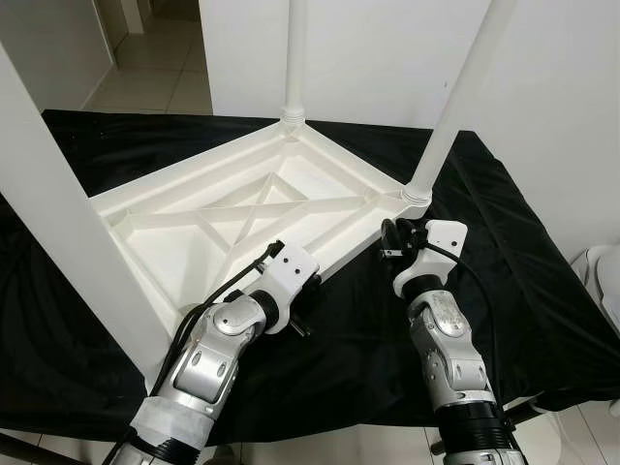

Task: Building children table

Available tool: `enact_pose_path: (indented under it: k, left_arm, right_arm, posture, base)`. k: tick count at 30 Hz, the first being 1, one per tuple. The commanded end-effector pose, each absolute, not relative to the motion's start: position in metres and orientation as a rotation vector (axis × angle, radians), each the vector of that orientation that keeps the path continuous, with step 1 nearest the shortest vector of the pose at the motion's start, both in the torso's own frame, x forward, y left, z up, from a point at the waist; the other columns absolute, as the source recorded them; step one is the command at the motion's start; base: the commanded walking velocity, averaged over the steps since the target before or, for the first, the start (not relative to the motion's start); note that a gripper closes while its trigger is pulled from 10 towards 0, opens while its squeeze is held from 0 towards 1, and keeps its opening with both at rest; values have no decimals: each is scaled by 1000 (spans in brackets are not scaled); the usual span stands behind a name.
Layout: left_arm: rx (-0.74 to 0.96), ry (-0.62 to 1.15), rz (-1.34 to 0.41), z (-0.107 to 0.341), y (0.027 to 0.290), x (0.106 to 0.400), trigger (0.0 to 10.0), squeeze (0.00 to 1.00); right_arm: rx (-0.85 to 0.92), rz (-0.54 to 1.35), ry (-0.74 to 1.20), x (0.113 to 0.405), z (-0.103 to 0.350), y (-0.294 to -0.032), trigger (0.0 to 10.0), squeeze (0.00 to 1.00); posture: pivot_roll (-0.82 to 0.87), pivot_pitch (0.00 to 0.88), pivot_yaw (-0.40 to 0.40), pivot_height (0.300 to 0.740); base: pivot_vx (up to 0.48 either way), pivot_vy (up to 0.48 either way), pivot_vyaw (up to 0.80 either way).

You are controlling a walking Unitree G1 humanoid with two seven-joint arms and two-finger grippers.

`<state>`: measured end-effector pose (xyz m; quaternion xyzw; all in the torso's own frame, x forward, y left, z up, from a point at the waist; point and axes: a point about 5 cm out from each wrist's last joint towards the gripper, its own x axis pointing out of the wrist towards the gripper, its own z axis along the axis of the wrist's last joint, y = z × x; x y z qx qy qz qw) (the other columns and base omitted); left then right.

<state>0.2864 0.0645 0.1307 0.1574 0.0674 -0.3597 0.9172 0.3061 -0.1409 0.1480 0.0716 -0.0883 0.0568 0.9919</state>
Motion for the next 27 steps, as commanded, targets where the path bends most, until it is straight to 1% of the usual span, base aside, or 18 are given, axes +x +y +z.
enact_pose_path:
  k: [1, 3, 4, 7, 8, 13, 15, 17, 18, 20, 22, 23, 27]
  left_arm:
    - [341, 71, -678, 142, 64, 294, 10000, 0]
    - [336, 87, -650, 140, 67, 297, 10000, 0]
    - [338, 102, -625, 139, 70, 299, 10000, 396]
    - [343, 115, -600, 138, 74, 302, 10000, 396]
    - [344, 123, -527, 138, 81, 308, 10000, 1000]
    - [347, 126, -466, 138, 88, 313, 10000, 1000]
    - [364, 126, -413, 139, 96, 318, 10000, 1000]
    - [364, 126, -413, 139, 96, 318, 10000, 1000]
    - [345, 99, -443, 144, 94, 316, 10000, 0]
    - [345, 99, -443, 144, 94, 316, 10000, 0]
    - [250, 16, -552, 158, 84, 306, 10000, 0]
    - [250, 16, -552, 158, 84, 306, 10000, 0]
    - [188, -55, -715, 168, 69, 288, 10000, 0]
  right_arm:
    - [135, 116, -180, 306, 148, -140, 10000, 0]
    - [135, 115, -180, 306, 148, -140, 10000, 0]
    - [136, 113, -181, 306, 148, -141, 10000, 0]
    - [137, 112, -182, 306, 148, -141, 10000, 0]
    - [138, 108, -183, 306, 148, -141, 10000, 0]
    - [139, 106, -184, 306, 148, -141, 10000, 0]
    - [138, 104, -186, 306, 149, -141, 10000, 0]
    - [138, 104, -186, 306, 149, -141, 10000, 0]
    - [139, 104, -185, 306, 148, -141, 10000, 0]
    - [139, 104, -185, 306, 148, -141, 10000, 0]
    - [139, 106, -185, 306, 148, -141, 10000, 0]
    - [139, 106, -185, 306, 148, -141, 10000, 0]
    - [138, 109, -183, 306, 148, -141, 10000, 0]
  posture:
    - [125, 15, -56, 740]
    - [121, 14, -54, 740]
    - [120, 14, -53, 740]
    - [120, 14, -53, 740]
    - [117, 12, -51, 740]
    - [118, 12, -51, 740]
    - [117, 11, -50, 740]
    - [117, 11, -50, 740]
    - [120, 12, -51, 740]
    - [120, 12, -51, 740]
    - [121, 13, -52, 740]
    - [121, 13, -52, 740]
    - [126, 16, -54, 740]
  base:
    - [0, 0, 0]
    - [0, 0, 0]
    - [0, 0, 0]
    - [0, 0, 0]
    - [0, 0, 0]
    - [0, 0, 0]
    - [0, 0, 0]
    - [0, 0, 0]
    - [0, 0, 0]
    - [0, 0, 0]
    - [0, 0, 0]
    - [0, 0, 0]
    - [0, 0, 0]
